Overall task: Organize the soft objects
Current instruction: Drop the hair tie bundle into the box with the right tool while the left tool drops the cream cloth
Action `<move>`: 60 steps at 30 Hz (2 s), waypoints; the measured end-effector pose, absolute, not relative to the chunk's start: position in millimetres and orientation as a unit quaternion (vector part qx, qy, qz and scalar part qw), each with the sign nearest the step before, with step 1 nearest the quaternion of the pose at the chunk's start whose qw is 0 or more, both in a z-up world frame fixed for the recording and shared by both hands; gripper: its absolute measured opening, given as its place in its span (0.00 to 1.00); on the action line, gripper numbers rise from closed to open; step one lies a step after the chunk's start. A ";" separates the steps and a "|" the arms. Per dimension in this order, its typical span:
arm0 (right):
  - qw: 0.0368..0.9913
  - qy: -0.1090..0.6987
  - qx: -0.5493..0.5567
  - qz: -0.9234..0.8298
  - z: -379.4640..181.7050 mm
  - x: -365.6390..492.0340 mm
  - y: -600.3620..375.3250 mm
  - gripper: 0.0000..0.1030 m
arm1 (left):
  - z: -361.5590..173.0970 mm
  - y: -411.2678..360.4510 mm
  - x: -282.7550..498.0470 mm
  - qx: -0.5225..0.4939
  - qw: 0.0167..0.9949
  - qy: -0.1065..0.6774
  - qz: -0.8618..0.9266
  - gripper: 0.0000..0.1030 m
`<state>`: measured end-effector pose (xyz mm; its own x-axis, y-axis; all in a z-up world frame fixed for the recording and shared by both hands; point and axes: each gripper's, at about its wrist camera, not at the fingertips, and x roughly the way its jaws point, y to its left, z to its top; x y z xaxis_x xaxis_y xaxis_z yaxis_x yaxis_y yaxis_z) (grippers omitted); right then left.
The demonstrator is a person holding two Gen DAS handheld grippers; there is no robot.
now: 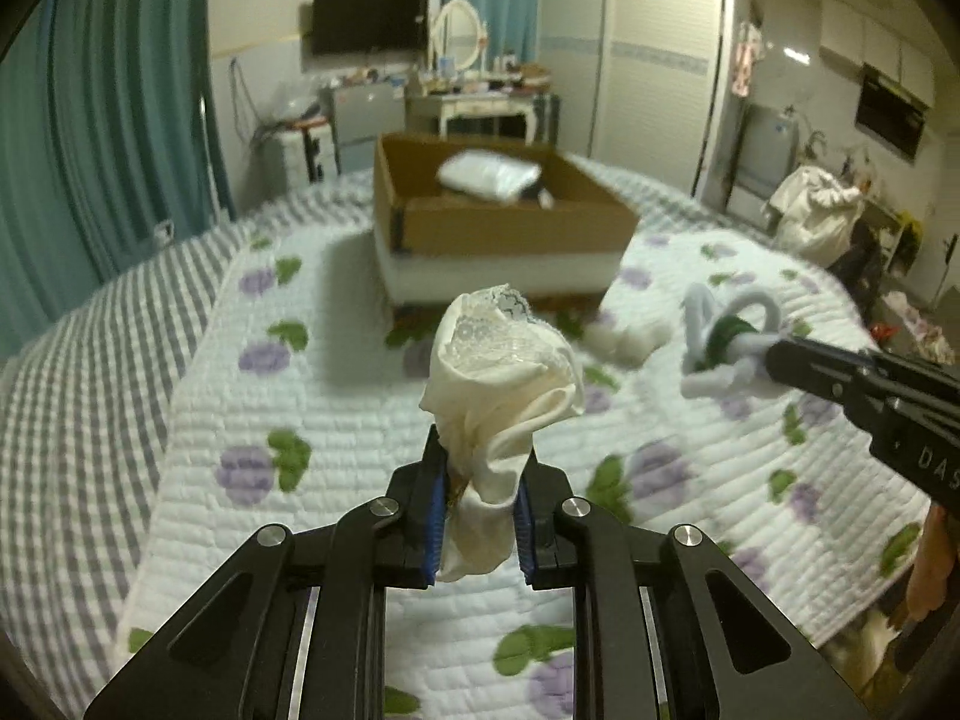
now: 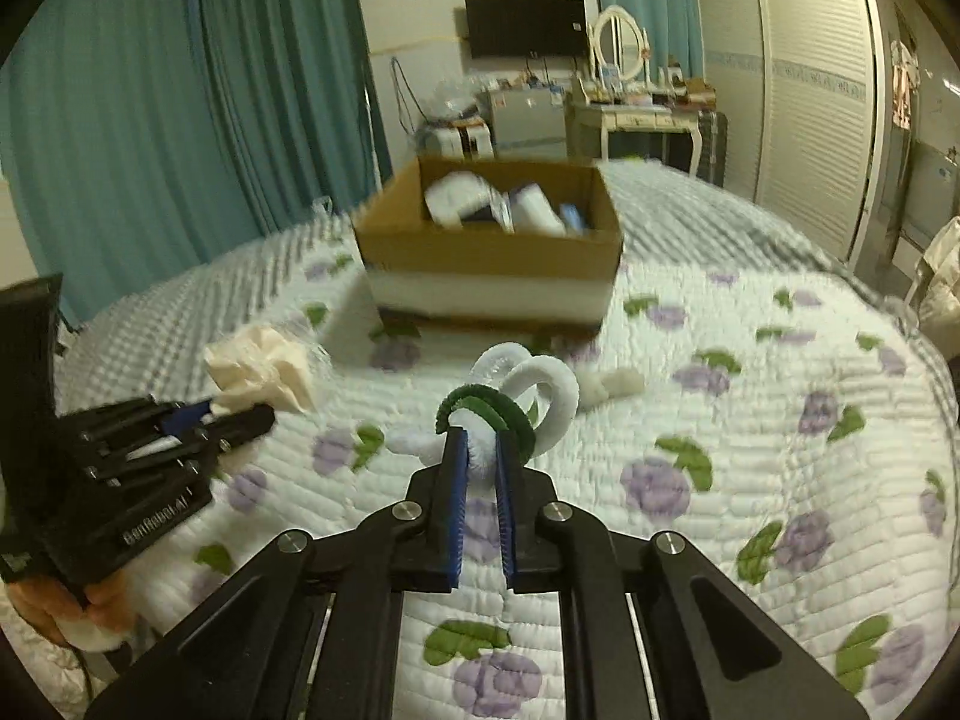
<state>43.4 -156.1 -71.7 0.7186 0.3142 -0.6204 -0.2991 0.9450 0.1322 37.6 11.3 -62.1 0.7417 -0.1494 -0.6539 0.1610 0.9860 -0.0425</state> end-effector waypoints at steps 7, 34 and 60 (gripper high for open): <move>0.948 0.263 -0.011 0.181 12.1 57.6 -161.7 0.08 | -1.4 -1.4 61.5 0.011 0.950 0.300 -0.091 0.17; 0.938 0.286 -0.028 0.196 -31.2 341.7 -154.4 0.09 | -33.3 -21.3 299.2 0.060 0.952 0.300 -0.031 0.23; 0.969 0.174 -0.051 0.167 168.1 112.7 -212.9 0.79 | 137.5 -14.8 85.1 0.030 0.989 0.143 0.009 0.89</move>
<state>112.7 -212.9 168.1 0.8834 0.3066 -0.3544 -0.3424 0.9386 -0.0415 85.1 -14.8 137.5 0.9592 0.0258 -0.2815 -0.0089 0.9981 0.0613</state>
